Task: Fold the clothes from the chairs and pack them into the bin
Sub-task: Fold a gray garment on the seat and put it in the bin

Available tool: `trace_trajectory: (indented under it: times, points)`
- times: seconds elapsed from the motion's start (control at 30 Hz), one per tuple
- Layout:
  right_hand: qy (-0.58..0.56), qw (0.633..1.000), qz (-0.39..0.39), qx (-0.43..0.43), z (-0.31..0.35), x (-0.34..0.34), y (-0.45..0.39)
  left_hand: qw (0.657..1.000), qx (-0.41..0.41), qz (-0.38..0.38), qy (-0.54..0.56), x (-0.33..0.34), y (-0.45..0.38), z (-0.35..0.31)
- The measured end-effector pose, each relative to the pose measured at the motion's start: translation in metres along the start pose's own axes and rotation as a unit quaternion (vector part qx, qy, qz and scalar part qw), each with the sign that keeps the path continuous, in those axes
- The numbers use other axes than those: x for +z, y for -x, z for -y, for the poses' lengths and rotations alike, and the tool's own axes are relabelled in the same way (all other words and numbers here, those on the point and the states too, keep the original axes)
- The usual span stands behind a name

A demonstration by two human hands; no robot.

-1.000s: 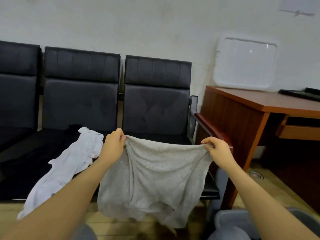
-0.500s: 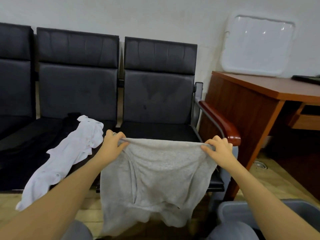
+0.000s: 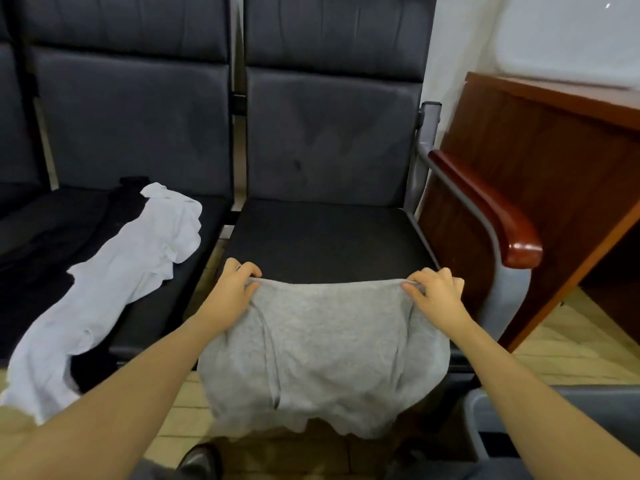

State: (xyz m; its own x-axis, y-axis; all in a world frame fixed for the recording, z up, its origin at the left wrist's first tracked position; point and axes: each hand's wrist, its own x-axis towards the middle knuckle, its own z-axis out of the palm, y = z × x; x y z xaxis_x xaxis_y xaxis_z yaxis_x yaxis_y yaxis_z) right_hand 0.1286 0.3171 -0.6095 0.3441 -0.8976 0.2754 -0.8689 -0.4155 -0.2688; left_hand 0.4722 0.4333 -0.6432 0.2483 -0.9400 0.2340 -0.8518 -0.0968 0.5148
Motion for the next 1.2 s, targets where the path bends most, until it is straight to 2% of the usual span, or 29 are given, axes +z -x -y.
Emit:
trace_trajectory:
  times: [0.1,0.17,0.23,0.3,0.43,0.53,0.57,0.63,0.7,0.77,0.87,1.07,1.2]
  points:
    - [-0.006,1.000,0.018,0.006,-0.003,0.023,-0.006,0.992,-0.036,-0.019,-0.116,0.013,-0.004,0.013]
    - [-0.011,1.000,0.028,0.010,-0.006,0.034,-0.006,0.985,-0.011,-0.034,-0.171,0.021,-0.006,0.010]
    - [-0.025,0.999,0.020,0.016,-0.008,0.042,-0.004,0.990,0.015,-0.010,-0.141,0.028,-0.006,-0.002]
    - [-0.019,0.999,0.008,0.024,-0.010,0.045,-0.002,0.997,-0.003,0.025,-0.080,0.037,-0.003,-0.007]
    - [0.048,0.997,-0.024,0.054,-0.011,0.045,0.007,0.989,-0.023,0.088,-0.114,0.040,-0.006,-0.007]
    - [0.000,0.998,-0.049,0.043,0.000,0.044,0.016,0.987,-0.038,0.098,-0.123,0.042,-0.012,-0.009]
    - [-0.028,0.998,-0.031,0.049,0.002,0.046,0.017,0.987,-0.039,0.097,-0.125,0.043,-0.012,-0.010]
    - [-0.043,0.995,0.054,0.075,0.003,0.053,0.019,0.986,-0.039,0.100,-0.125,0.043,-0.013,-0.010]
    - [0.026,0.988,0.139,0.065,-0.004,0.057,0.018,0.985,-0.035,0.100,-0.133,0.042,-0.012,-0.007]
    - [0.065,0.983,0.163,0.054,-0.013,0.054,0.015,0.985,-0.028,0.096,-0.142,0.041,-0.014,-0.004]
    - [0.065,0.985,0.158,0.039,-0.023,0.050,0.005,0.987,-0.033,0.076,-0.136,0.039,-0.021,-0.001]
    - [-0.049,0.997,0.055,-0.006,-0.011,0.058,-0.006,0.996,-0.029,0.043,-0.066,0.036,-0.026,0.003]
    - [-0.051,0.998,0.045,-0.007,0.003,0.060,-0.009,0.999,-0.041,0.026,0.008,0.033,-0.022,0.004]
